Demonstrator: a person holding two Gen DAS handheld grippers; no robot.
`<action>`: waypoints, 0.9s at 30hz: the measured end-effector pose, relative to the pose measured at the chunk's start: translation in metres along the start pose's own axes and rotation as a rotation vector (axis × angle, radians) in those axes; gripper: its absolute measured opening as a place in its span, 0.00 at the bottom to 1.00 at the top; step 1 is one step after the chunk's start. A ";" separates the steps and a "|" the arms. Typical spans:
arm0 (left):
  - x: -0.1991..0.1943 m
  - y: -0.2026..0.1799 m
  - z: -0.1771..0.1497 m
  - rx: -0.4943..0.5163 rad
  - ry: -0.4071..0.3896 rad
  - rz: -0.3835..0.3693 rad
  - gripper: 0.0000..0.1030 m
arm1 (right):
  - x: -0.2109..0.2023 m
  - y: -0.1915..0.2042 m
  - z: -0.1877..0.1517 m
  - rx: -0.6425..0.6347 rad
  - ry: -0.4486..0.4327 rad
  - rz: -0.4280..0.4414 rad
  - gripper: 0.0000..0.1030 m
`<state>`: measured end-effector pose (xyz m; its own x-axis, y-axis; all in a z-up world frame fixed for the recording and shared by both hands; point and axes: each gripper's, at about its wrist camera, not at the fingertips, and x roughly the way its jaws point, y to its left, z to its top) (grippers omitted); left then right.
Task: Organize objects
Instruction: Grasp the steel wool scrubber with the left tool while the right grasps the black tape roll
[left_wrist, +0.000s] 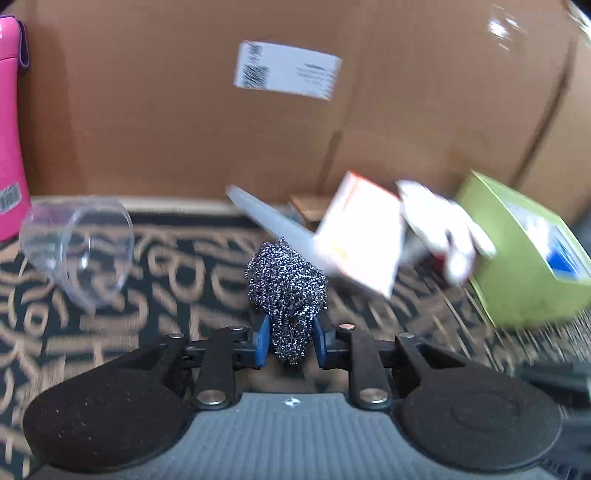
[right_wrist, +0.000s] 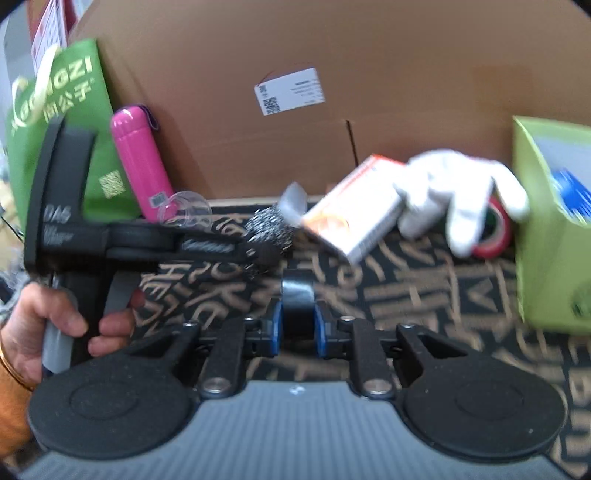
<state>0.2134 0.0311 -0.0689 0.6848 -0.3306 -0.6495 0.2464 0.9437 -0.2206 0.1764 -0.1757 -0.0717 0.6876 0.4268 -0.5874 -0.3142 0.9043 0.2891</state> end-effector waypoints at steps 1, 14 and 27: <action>-0.009 -0.003 -0.008 0.017 0.012 -0.015 0.24 | -0.010 -0.002 -0.005 0.010 0.003 0.005 0.18; -0.049 -0.026 -0.046 0.047 -0.003 0.000 0.74 | -0.066 -0.004 -0.036 -0.042 0.002 -0.128 0.41; -0.022 -0.035 -0.040 0.078 0.033 0.020 0.58 | -0.048 0.003 -0.047 -0.147 0.047 -0.155 0.37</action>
<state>0.1621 0.0059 -0.0764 0.6673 -0.3095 -0.6774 0.2864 0.9463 -0.1502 0.1115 -0.1926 -0.0775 0.7049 0.2795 -0.6519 -0.3014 0.9500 0.0814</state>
